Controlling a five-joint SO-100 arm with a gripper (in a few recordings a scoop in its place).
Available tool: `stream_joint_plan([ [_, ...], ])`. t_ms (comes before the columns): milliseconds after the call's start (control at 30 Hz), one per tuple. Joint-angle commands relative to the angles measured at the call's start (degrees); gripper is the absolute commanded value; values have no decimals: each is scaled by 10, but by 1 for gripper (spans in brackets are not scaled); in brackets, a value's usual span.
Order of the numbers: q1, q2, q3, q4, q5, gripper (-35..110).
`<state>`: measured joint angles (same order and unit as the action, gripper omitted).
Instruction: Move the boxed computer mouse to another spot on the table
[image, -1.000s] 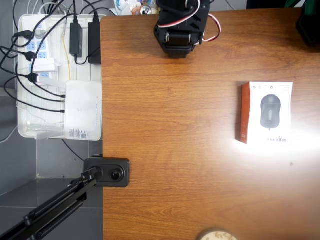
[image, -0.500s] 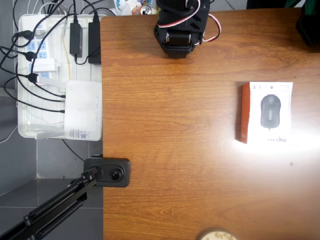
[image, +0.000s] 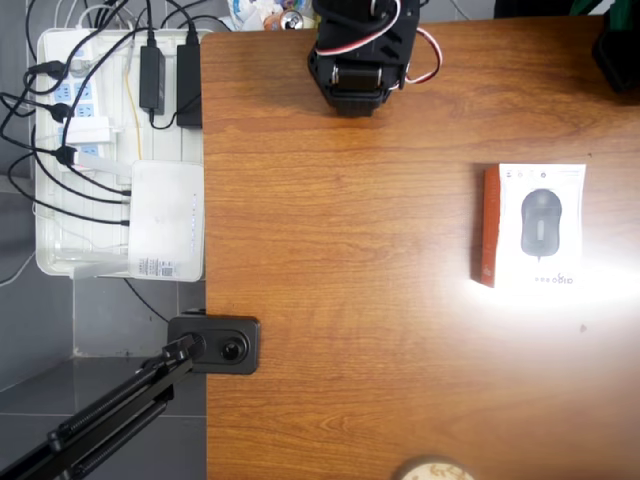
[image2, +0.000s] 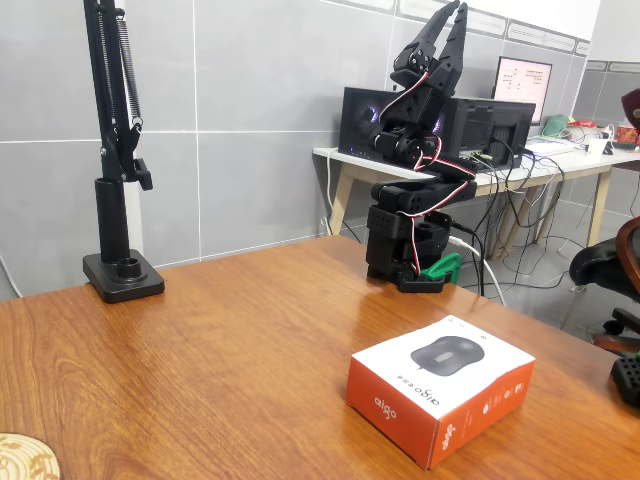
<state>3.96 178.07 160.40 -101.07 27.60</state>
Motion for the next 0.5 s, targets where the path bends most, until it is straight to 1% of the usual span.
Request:
stream_joint_plan([
  [0, 3, 1, 1, -2, 2, 0],
  [200, 3, 1, 1, -2, 2, 0],
  [300, 3, 1, 1, -2, -39, 0],
  [333, 4, 1, 1, 0, -19, 1],
  [367, 6, 1, 1, 11, -1, 3],
  [400, 7, 1, 1, 43, -1, 0],
  [467, 5, 1, -4, 142, 35, 0],
])
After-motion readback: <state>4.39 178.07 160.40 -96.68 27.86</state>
